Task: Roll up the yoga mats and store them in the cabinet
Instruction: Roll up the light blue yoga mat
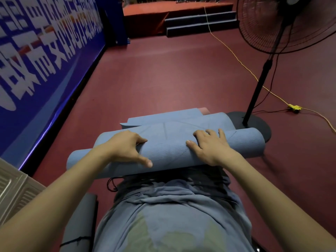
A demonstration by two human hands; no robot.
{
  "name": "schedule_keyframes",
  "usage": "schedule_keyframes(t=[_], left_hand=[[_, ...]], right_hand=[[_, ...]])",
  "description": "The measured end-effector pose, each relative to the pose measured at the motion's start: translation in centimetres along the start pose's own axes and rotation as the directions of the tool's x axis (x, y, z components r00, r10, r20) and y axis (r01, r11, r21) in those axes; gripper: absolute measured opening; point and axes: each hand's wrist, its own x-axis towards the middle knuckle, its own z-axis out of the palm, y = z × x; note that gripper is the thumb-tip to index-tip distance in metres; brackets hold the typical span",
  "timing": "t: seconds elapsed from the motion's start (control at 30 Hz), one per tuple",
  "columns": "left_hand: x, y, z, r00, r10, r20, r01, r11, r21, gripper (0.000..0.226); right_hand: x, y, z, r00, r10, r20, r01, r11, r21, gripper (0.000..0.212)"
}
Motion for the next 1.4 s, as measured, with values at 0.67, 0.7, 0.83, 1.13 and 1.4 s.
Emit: schedule_keyframes(t=[0.67,0.7,0.83,1.13,1.4], left_hand=[[0.4,2.9,-0.5,0.993,-0.032,0.113,0.016,0.990,0.143,0.083],[0.1,3.0,-0.5,0.989,-0.033,0.147,0.018,0.994,0.105,0.083],[-0.9,3.6,-0.3,0.970,-0.027,0.241,0.030,1.000,-0.006,0.082],[-1.3,3.0,0.6,0.950,-0.004,0.312,0.085,0.966,-0.246,0.071],[0.9,-0.2,1.0,0.979,0.001,0.204,0.072,0.933,-0.352,0.115]], right_hand=[[1.8,0.5,-3.0,0.974,0.070,0.214,-0.071,0.997,-0.003,0.056],[1.6,0.5,-3.2,0.964,0.077,0.253,-0.081,0.997,0.007,0.057],[0.2,0.7,-3.4,0.933,0.072,0.352,-0.091,0.995,0.037,0.067],[-1.7,1.2,-1.6,0.998,-0.025,0.054,0.022,0.999,0.048,0.052],[-1.0,2.8,-0.9,0.945,-0.153,-0.288,0.198,0.971,0.132,0.036]])
